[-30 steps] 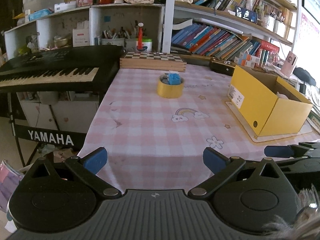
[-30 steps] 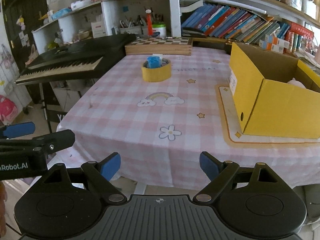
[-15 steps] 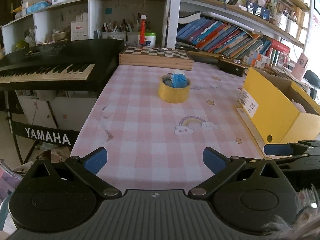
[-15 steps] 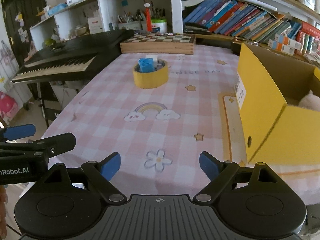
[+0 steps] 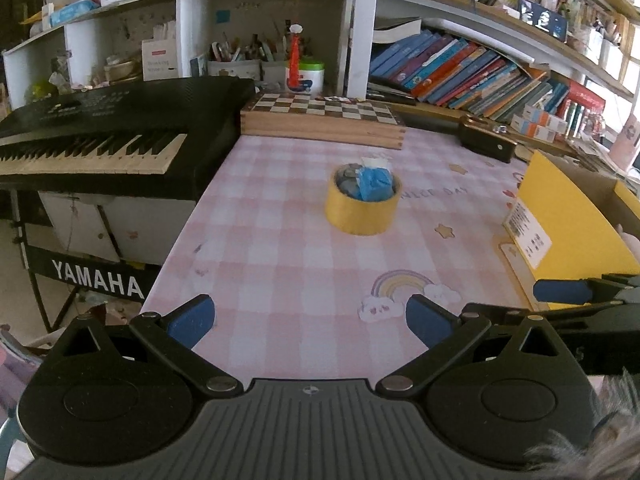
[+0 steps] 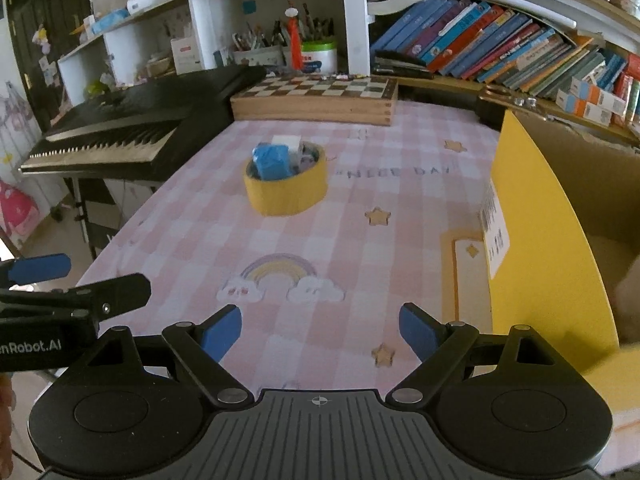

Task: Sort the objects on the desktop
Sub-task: 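Move both tools toward the yellow tape roll holding small items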

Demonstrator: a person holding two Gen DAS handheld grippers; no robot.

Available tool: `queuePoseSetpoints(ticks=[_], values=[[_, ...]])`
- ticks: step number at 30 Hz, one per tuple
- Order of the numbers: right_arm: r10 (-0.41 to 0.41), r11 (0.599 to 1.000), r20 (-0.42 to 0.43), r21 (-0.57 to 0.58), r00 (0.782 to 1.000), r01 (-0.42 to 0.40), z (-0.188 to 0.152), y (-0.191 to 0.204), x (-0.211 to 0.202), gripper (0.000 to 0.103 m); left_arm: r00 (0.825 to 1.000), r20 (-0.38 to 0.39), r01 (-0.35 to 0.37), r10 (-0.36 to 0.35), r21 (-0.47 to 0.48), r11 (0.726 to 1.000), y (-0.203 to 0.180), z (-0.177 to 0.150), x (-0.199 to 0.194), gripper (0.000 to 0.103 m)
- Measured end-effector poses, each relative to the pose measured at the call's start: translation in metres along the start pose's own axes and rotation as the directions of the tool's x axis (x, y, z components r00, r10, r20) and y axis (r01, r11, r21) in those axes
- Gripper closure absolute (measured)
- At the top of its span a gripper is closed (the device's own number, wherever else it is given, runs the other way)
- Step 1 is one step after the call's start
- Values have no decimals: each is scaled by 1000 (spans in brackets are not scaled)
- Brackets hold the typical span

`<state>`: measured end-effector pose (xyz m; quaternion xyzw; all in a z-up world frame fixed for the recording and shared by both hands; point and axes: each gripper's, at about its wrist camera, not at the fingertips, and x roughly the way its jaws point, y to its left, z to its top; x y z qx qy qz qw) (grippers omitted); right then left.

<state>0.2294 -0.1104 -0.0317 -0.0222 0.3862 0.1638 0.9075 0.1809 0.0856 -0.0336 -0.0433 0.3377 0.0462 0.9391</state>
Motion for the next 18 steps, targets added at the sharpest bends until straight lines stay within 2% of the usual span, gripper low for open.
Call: queuePoseSetpoints(ticks=[9,18], values=[[37,999,4,-15,999,-37,31,-6,30,15,998,-2,-56,56,-22,998,6,20,18,0],[86,991,-21,-99,996,-88,63,6,72,14,994,-25,-103,102,-49,993,15,31,37,0]])
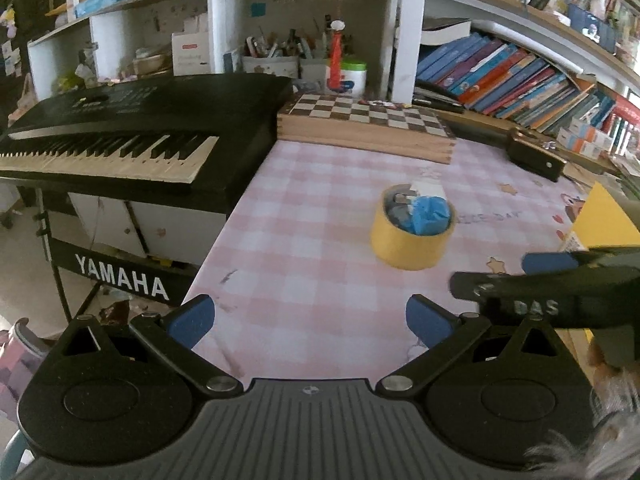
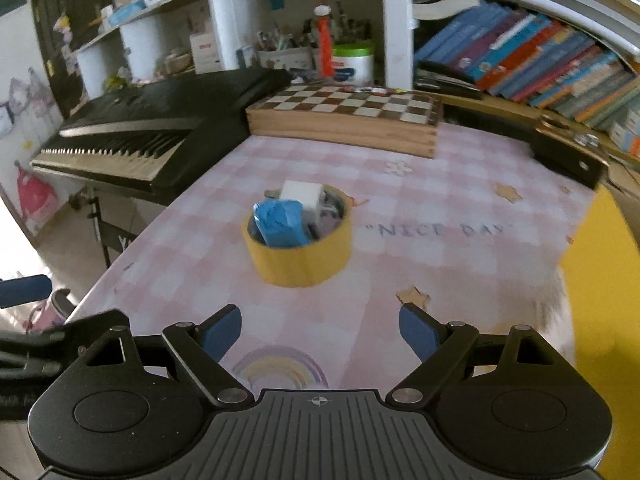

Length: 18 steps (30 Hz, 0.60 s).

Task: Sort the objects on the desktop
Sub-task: 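Move both tools toward the yellow tape roll holding small items, then grasp the yellow tape roll with the right tool and lift it, spilling its contents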

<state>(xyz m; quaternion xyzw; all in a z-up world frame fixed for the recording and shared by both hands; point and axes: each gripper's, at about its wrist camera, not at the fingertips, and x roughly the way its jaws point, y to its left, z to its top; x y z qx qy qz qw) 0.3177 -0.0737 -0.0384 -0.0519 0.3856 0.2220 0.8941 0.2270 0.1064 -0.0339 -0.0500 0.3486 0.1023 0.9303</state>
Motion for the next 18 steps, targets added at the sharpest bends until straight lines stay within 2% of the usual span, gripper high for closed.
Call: queuePoseSetpoints(ticks=[10,18], values=[[20,996,-25,-82,999,-22,27,11,54,13,999,-40,-34,34,-17,999,3,1,12,0],[11,994,-43,-108,999,-16,33,14,84,13,998,-63,-24,23,-18,1000,1,3,20,0]])
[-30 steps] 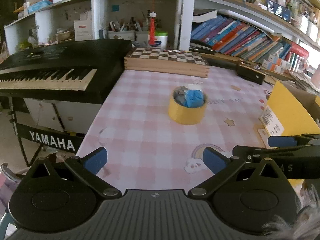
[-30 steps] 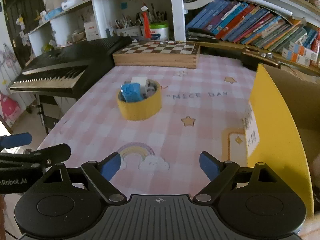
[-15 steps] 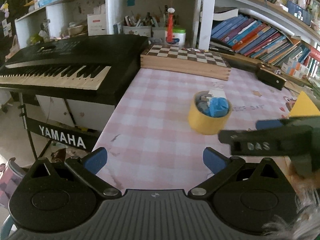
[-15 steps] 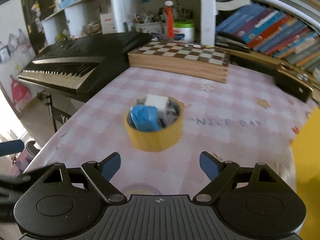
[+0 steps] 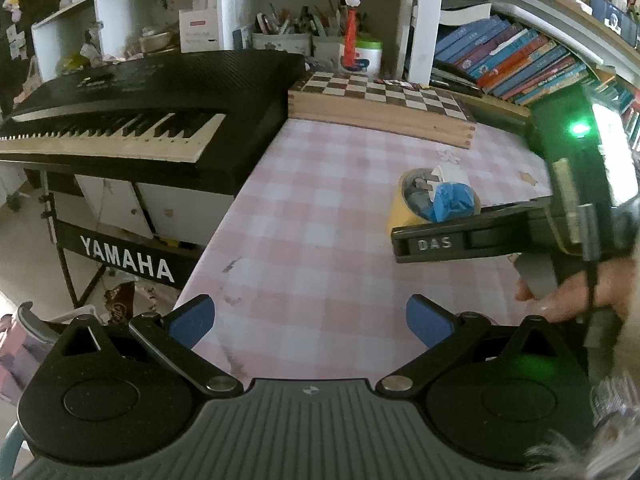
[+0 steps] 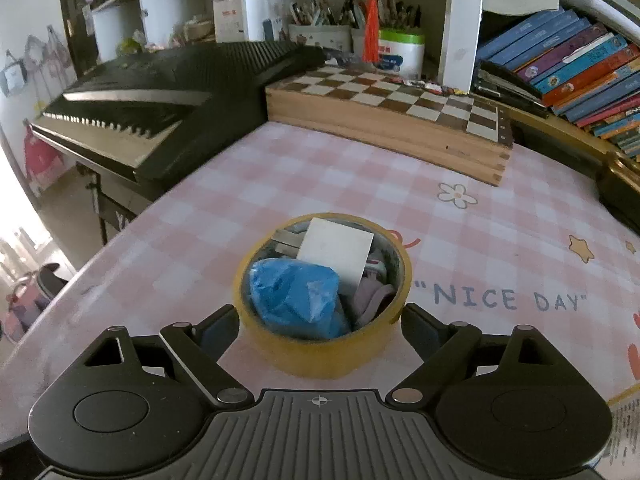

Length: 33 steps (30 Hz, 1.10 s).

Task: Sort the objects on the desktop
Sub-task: 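Grasp the yellow tape roll with the right tool and lift it, spilling its contents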

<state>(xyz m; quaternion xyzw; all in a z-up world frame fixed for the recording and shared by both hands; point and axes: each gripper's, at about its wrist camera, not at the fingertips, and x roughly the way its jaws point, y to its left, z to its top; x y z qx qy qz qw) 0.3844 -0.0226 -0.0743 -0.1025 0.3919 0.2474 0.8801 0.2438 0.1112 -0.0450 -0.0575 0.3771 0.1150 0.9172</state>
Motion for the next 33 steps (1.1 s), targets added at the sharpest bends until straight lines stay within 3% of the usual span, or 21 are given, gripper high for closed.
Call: queuePoseSetpoints(ticks=[5,15,22,27,33], values=[[8,1000,17,-24,1000,-8,0,-1,-3,14,1000,-5,9,-9,4,1000,-1,0,2,0],[77,997,212,11,974,-81,13,-11,-77,14,997,-5,71,-71,38,997,-15,4,10,0],[-19,996,292,92,956,-8,12,-38,-123,14,988,19,153,-155,94,984,-41,13,23,1],[-99,987,275,148,956,59,4,-54,-129,14,976,32,208,-214,138,968,-62,17,34,6],[-115,983,254,169,960,73,-7,-64,-133,14,969,-16,244,-245,198,949,-88,18,54,26]])
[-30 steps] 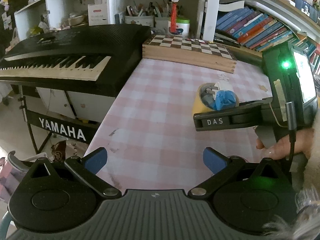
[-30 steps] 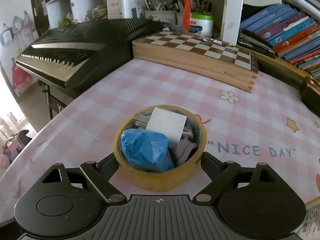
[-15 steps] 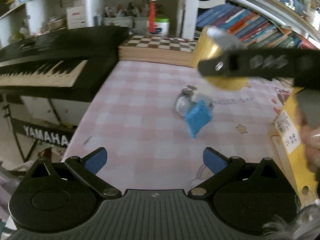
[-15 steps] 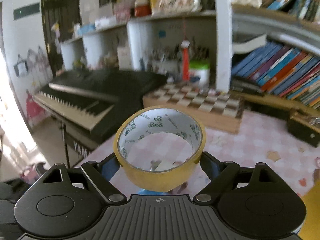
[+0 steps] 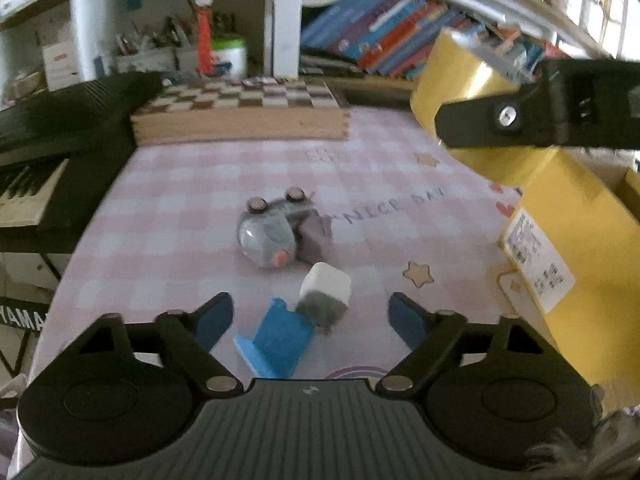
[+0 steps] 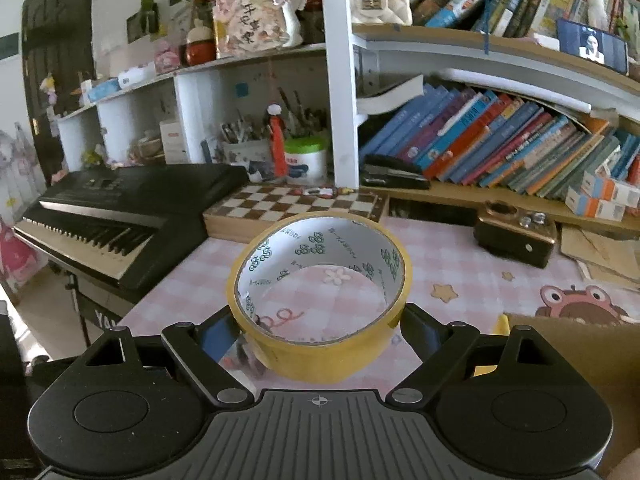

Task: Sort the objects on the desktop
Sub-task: 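Grasp the yellow tape roll with the right tool and lift it, spilling its contents, then grasp the blue item with the left tool while the right tool holds the tape roll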

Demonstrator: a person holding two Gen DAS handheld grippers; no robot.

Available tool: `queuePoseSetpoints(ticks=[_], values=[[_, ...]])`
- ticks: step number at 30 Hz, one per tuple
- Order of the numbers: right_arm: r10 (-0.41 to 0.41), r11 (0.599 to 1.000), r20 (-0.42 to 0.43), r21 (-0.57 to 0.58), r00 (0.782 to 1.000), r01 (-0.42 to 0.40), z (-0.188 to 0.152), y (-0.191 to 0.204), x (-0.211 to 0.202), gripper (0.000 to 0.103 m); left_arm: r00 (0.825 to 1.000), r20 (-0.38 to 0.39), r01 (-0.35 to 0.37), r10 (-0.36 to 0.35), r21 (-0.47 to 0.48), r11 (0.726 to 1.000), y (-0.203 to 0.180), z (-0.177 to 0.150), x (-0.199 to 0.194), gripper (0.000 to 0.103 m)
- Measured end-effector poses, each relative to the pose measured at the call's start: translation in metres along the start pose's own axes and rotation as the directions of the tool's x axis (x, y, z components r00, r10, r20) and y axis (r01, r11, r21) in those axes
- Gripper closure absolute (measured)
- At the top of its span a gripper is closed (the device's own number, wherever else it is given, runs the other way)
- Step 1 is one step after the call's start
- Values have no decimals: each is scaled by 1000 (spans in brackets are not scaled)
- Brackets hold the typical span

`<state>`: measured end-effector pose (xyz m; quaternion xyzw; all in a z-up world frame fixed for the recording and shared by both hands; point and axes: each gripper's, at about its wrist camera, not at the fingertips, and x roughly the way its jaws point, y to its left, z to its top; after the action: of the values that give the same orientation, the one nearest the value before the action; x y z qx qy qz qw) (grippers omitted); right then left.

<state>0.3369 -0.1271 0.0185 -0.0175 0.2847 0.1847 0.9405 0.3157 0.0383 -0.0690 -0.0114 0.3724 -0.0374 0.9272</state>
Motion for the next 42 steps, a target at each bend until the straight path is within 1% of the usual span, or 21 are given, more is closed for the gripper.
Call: queuePoseSetpoints(ticks=[2,6,9,10,11,13,15,17,19,24,29,36,42], values=[[2,1000,-4,1,1000,-2,-1,-1,0,14,1000,-25,-8,7,-4,1000,0,1,7,35],[6,1000,-8,-1,1000,-6,-4,0,-4,14,999,-42,-15,14,-35,999,4,0,9,36],[10,1000,-16,4,1000,-10,-7,1,-6,14,999,-51,-8,6,-48,999,7,-2,7,42],[12,1000,-19,6,1000,-12,-8,1,-6,14,998,-58,-4,1,-51,999,8,-3,7,46],[13,1000,-22,6,1000,-13,-8,2,-7,14,998,-66,-1,-3,-54,999,9,-5,6,48],[18,1000,-25,6,1000,-18,-10,4,-8,14,996,-84,-2,-3,-62,998,11,-8,7,50],[20,1000,-26,4,999,-20,-11,6,-11,14,997,-80,1,-6,-65,998,13,-10,5,54],[21,1000,-27,3,999,-21,-12,7,-13,14,997,-78,5,-10,-70,998,15,-11,4,63],[21,1000,-28,3,999,-21,-13,8,-14,14,997,-68,13,-18,-85,996,18,-11,0,66],[21,1000,-31,4,999,-20,-17,13,-19,14,1000,-19,16,-17,-74,997,19,-10,-17,68],[28,1000,-27,-1,999,-28,-21,22,-27,14,1000,14,21,-20,-76,997,23,-9,-38,68],[26,1000,-15,-9,1000,-26,-27,32,-45,14,997,68,27,-20,-110,994,31,-15,-75,68],[23,1000,-24,-21,999,-23,-37,43,-61,14,994,101,43,-28,-144,989,38,-27,-107,68]])
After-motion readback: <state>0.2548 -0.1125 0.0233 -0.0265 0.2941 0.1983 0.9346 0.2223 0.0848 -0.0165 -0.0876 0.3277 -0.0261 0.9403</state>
